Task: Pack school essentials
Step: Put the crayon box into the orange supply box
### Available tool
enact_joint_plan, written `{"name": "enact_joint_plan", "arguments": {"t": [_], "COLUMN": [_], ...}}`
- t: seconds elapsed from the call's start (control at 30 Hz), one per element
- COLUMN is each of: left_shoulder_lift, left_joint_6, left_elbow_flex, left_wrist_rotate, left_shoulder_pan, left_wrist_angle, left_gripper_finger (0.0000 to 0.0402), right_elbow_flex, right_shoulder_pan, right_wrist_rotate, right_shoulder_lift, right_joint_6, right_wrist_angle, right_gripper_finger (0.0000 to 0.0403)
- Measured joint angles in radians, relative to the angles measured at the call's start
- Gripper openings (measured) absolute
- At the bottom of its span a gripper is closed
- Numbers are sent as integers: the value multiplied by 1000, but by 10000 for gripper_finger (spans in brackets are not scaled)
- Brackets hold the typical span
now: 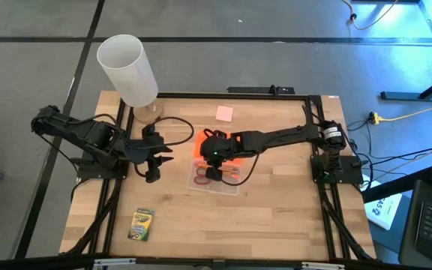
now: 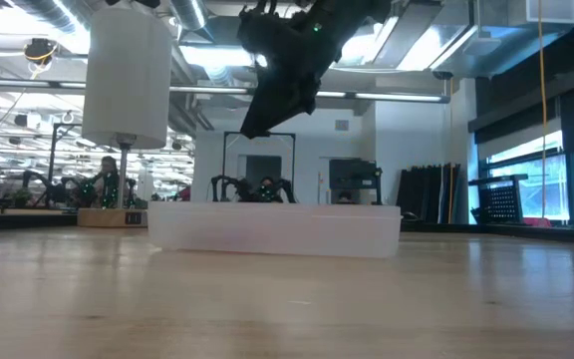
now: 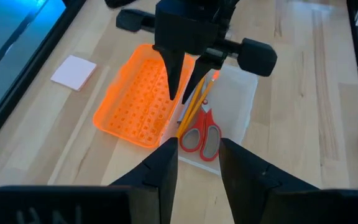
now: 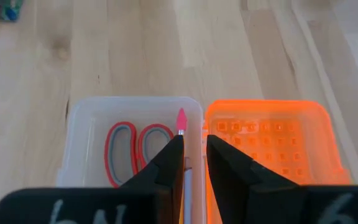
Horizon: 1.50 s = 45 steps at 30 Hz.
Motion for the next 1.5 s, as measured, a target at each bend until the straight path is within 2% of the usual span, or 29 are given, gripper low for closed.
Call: {"name": "enact_joint_plan", "arguments": {"t": [0.23,0.57,0.63,0.77,0.9,1.17,1.27,1.5], "left_shoulder_lift": [0,0,0,0,2,46,89,178], "left_joint_6": [-48,-145,-216,-463,-670,-935,-991,-1134], "left_elbow_flex": [0,0,0,0,-19,-99,-101,-101], "left_wrist_rotate": [0,0,0,1,19,169,215,219], "left_shoulder_pan": [0,27,30,18,-25,-157,-224,-366], "left_wrist_angle": [-15,-52,-84,-170,-212,-180,-116,-38], "left_gripper_finger": [110,110,110,110,110,110,110,110], "right_elbow_flex": [0,2,2,2,2,2,2,2], "right_shoulder_pan": [-12,-108,-112,-111,-102,-86,-74,-26], "right_wrist_rotate": [16,21,19,19,16,-95,-106,-110], "right_shoulder_lift": [-83,-229,-233,-233,-233,-238,-238,-238], "right_joint_6": [-27,-41,-69,-126,-130,-208,-230,-320], "right_wrist_angle": [-48,-134,-164,-211,-230,-236,-237,-237], "right_gripper_finger": [74,74,74,74,65,37,32,29]}}
